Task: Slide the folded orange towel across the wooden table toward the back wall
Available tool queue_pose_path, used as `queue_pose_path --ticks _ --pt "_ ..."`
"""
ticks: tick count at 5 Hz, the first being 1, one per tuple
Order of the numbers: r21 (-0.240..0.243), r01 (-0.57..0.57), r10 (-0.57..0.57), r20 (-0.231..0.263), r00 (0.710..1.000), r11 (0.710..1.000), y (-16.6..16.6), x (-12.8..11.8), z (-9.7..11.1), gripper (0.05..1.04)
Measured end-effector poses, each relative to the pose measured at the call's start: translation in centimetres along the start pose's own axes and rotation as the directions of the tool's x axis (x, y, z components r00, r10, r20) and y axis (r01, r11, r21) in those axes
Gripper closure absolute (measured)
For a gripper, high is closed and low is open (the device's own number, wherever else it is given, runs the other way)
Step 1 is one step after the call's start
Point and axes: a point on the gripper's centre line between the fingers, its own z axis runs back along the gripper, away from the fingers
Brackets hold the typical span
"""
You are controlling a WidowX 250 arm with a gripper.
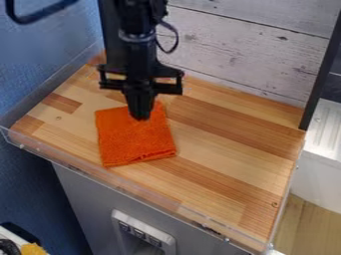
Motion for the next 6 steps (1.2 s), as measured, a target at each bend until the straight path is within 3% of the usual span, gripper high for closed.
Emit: queue_pose_path --ticks 3,6 --pt "-0.017 0.002 -0.003 -0.031 1.0 1.0 -0.3 -0.5 -4.0 1.025" --pt "-0.043 0.032 -0.032 0.006 0.999 0.999 0.8 0.8 -5.7 1.025"
